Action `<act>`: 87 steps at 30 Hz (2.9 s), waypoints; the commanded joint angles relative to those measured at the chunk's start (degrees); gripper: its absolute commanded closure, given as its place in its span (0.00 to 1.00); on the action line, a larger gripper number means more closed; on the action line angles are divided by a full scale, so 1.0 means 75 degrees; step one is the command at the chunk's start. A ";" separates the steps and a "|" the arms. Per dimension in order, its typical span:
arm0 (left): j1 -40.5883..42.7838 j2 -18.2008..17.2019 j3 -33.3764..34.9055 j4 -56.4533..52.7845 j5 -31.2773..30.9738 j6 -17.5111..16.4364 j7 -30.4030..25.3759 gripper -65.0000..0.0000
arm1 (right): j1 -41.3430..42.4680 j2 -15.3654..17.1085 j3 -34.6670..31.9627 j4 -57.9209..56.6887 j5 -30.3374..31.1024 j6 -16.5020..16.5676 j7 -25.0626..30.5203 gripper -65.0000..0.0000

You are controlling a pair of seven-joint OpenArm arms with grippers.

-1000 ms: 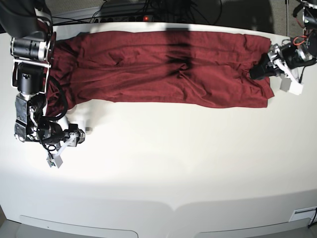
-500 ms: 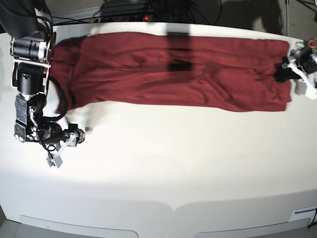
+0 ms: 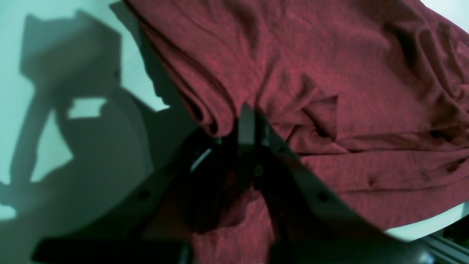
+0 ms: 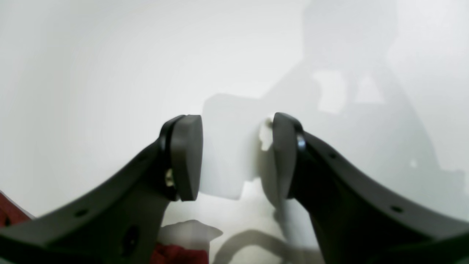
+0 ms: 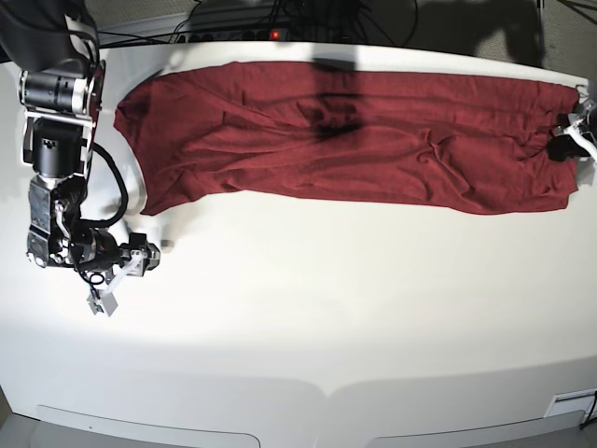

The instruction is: Fold the T-shirt properly

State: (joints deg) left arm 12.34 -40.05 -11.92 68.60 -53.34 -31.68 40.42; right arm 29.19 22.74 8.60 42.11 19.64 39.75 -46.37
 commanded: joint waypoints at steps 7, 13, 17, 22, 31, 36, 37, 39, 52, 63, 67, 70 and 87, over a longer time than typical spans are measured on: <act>-0.0297 -0.0280 -0.0061 0.0079 0.0866 -0.0326 -0.0149 0.61 | 0.0169 0.0099 0.0003 0.0085 0.0006 0.0034 -0.0140 0.52; -0.0466 -0.0775 -0.0061 0.0061 0.0973 -0.0702 0.0026 0.61 | 0.0169 0.0105 0.0003 0.0085 0.0003 0.0034 -0.0385 0.52; -0.0466 -0.1058 -0.0061 -0.0076 0.0973 -0.1109 0.0664 0.61 | 0.0169 0.0099 0.0003 0.0085 0.0006 0.0034 -0.0402 0.52; -0.0551 -0.1035 -0.0061 -0.0807 0.0973 -0.1109 0.0335 0.61 | 0.0169 0.0102 0.0003 0.0085 0.0006 0.0034 -0.0423 0.52; -0.0603 -0.1032 -0.0061 -0.1714 -0.0545 -0.1109 0.1040 0.62 | 0.0169 0.0102 0.0003 0.0085 0.0006 0.0034 -0.0449 0.52; -0.0679 -0.1032 -0.0061 -0.1714 -0.1547 -0.1109 0.1696 0.67 | 0.0169 0.0102 0.0003 0.0085 0.0006 0.0034 -0.0458 0.52; -0.0679 -0.1032 -0.0061 -0.1714 -0.1652 -0.1109 0.1693 0.68 | 0.0169 0.0102 0.0003 0.0085 0.0006 0.0034 -0.0460 0.52; -0.0699 -0.1026 -0.0061 -0.1714 -0.1725 -0.1109 0.1693 0.68 | 0.0169 0.0102 0.0003 0.0085 0.0003 0.0034 -0.0484 0.52; -0.0784 -0.0221 -0.0047 -0.1714 -0.1880 -0.1109 0.2468 0.68 | 0.0172 0.0099 0.0003 0.0085 0.0006 0.0034 -0.0513 0.52; -0.0778 -0.0076 -0.0047 -0.1714 -0.1839 -0.1109 0.2375 0.88 | 0.0169 0.0102 0.0003 0.0085 0.0006 0.0034 -0.0545 0.52; -0.0752 -0.0082 -0.0047 -0.1714 -0.1833 -0.1109 0.1673 1.00 | 0.0169 0.0102 0.0003 0.0085 0.0006 0.0034 -0.0542 0.52; -0.0755 -0.0105 -0.0047 -0.1714 -0.1830 -0.1109 0.0968 1.00 | 0.0169 0.0102 0.0003 0.0085 0.0006 0.0034 -0.0542 0.52; -0.0755 -0.0863 -0.0061 -0.1702 -0.3794 -0.1109 0.1833 1.00 | 0.0169 0.0096 0.0003 0.0085 0.0041 0.0034 -0.0539 0.52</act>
State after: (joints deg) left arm 7.01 -44.82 -11.88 55.24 -80.93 -39.44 55.07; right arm 29.36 22.83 8.60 42.13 20.08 39.77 -49.17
